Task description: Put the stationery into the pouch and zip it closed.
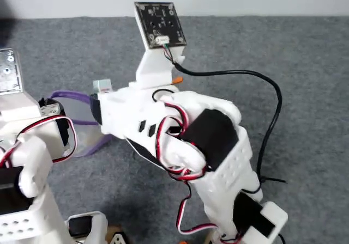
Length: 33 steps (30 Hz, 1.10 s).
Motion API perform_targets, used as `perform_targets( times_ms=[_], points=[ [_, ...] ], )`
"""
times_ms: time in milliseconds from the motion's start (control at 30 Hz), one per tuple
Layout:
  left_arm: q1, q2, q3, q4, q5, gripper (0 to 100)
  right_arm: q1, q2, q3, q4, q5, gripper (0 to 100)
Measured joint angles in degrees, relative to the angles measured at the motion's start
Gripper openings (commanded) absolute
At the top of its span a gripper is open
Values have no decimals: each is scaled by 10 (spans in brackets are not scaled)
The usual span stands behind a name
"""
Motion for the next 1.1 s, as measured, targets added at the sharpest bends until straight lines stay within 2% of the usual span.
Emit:
perform_targets(
  times_ms=[233, 300, 467, 800, 933, 1100],
  points=[
    [0, 0, 0, 0, 0, 13, 0, -76, 148, -6, -2, 8],
    [0, 0, 0, 0, 0, 13, 0, -105, 193, -37, -2, 8],
    [0, 0, 0, 0, 0, 13, 0, -138, 319, -206, -2, 8],
    [0, 0, 0, 0, 0, 13, 30, -138, 582, -647, 23, 8],
    [0, 0, 0, 0, 0, 13, 30, -138, 661, -738, 31, 8],
    [0, 0, 0, 0, 0, 13, 16, -158, 729, -763, 32, 38]
  ],
)
